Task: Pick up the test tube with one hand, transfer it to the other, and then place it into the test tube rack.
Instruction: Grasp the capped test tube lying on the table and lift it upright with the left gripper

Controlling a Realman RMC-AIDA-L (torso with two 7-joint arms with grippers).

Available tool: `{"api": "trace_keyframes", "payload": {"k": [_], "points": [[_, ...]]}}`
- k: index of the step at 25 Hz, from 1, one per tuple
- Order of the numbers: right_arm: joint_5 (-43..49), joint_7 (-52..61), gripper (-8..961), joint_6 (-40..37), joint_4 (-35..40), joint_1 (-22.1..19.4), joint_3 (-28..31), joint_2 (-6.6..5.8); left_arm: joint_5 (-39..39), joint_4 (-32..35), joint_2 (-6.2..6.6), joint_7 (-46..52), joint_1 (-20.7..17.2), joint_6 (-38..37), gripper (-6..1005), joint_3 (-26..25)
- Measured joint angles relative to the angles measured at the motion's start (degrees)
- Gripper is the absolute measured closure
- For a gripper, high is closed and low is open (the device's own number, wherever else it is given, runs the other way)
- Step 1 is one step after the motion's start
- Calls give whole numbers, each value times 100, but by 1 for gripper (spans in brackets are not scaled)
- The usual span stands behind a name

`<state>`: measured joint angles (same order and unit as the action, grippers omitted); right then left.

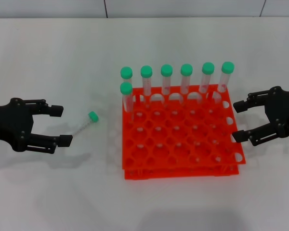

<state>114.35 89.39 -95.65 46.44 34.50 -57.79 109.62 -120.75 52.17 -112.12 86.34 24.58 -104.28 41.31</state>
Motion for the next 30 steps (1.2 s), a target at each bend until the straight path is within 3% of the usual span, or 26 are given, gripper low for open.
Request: {"api": "trace_keyframes", "payload": {"k": [21,30], "points": [[8,1,104,2,-29,-17,-3,15,-1,-6,-50,134,-19,62,137,-24],[89,0,105,29,-4,-24,-13,40,-145,530,-152,1471,68,241,136,10]]}}
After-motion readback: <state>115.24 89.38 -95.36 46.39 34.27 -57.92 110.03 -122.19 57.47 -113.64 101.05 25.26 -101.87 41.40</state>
